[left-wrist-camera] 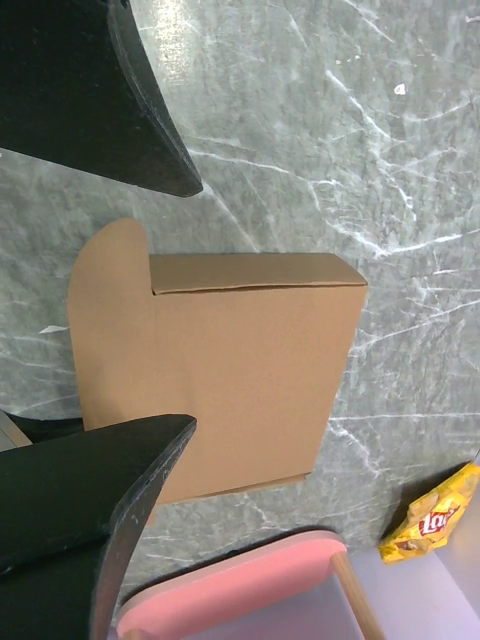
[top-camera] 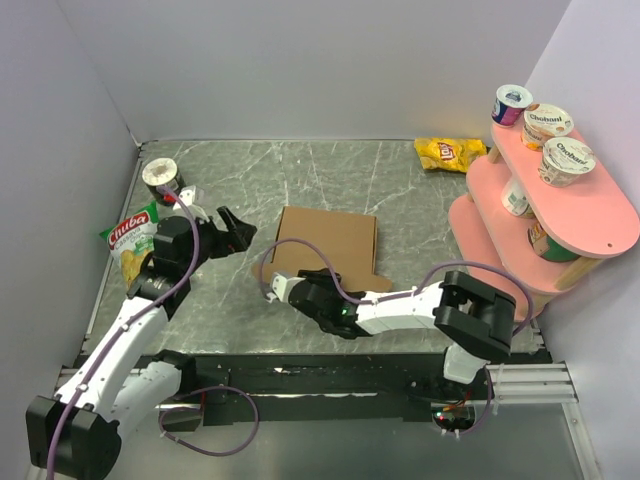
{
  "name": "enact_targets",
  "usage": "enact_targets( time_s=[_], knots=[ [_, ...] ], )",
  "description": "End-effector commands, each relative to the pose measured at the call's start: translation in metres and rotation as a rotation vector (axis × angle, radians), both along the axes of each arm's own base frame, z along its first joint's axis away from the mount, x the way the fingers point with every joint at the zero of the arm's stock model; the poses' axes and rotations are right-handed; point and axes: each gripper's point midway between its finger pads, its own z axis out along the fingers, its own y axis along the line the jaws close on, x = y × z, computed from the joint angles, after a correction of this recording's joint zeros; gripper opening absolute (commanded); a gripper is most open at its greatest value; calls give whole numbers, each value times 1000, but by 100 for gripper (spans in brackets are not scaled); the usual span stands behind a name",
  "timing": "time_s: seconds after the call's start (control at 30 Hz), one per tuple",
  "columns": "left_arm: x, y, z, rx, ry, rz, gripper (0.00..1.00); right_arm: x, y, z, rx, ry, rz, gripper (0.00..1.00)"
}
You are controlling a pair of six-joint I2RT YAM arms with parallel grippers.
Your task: Fold the paper box
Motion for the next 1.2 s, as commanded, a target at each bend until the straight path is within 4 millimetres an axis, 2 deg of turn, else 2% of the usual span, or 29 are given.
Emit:
enact_targets(
  time_s=[0.0, 0.03, 0.07, 0.13, 0.17, 0.23, 0.3, 0.33, 0.37, 0.43, 0.47, 0.53, 0.57, 0.6, 0.63, 0.8, 0.93, 1.0, 1.03, 1.1, 1.13, 1.17],
  knots=[
    [-3, 0, 36, -7, -73, -19, 96, -2, 11, 46, 106, -5, 12, 42],
    [-4, 1, 43, -5, -93, -21, 96, -7, 7, 44, 87, 27, 24, 41],
    [-5, 1, 46, -4, -98, -21, 96, -9, 9, 54, 114, 31, 36, 39],
    [-6, 2, 55, -1, -116, -24, 96, -15, 14, 59, 144, 82, 71, 38],
    [-7, 2, 58, -1, -121, -26, 96, -18, 14, 71, 159, 106, 80, 37],
    [-8, 2, 67, 2, -139, -33, 96, -19, 12, 79, 182, 163, 85, 37],
    [-9, 2, 72, 3, -151, -37, 96, -26, 13, 93, 199, 239, 117, 36],
    [-10, 2, 76, 1, -165, -35, 96, -22, 10, 98, 217, 261, 102, 36],
    [-10, 3, 78, 0, -173, -31, 96, -26, 16, 111, 258, 300, 137, 36],
    [-8, 3, 79, -8, -182, -29, 96, -28, 7, 114, 254, 372, 128, 36],
    [-8, 2, 81, -13, -185, -32, 96, -25, 9, 123, 290, 412, 144, 36],
    [-5, 0, 83, -29, -200, -36, 96, -30, 1, 119, 266, 491, 137, 36],
    [-4, 0, 84, -37, -205, -36, 96, -22, -1, 121, 272, 511, 119, 36],
    [-3, -1, 85, -50, -206, -36, 96, -30, -4, 116, 254, 576, 131, 36],
    [-2, -2, 84, -57, -207, -40, 96, -29, -5, 115, 250, 599, 129, 35],
    [4, -9, 92, -104, -255, -63, 96, -14, -12, 114, 270, 670, 110, 34],
    [6, -15, 79, -99, -270, -106, 96, 2, -11, 120, 308, 687, 112, 36],
    [5, -20, 77, -97, -294, -141, 96, 11, -10, 116, 309, 710, 112, 36],
    [5, -21, 77, -95, -301, -153, 96, 22, -8, 121, 337, 725, 116, 36],
    [7, -26, 83, -109, -318, -178, 96, 28, -9, 124, 351, 758, 117, 36],
    [5, -31, 87, -118, -322, -206, 96, 40, -7, 132, 367, 755, 114, 35],
    [5, -32, 89, -121, -322, -215, 96, 38, -9, 134, 368, 788, 114, 35]
  ],
)
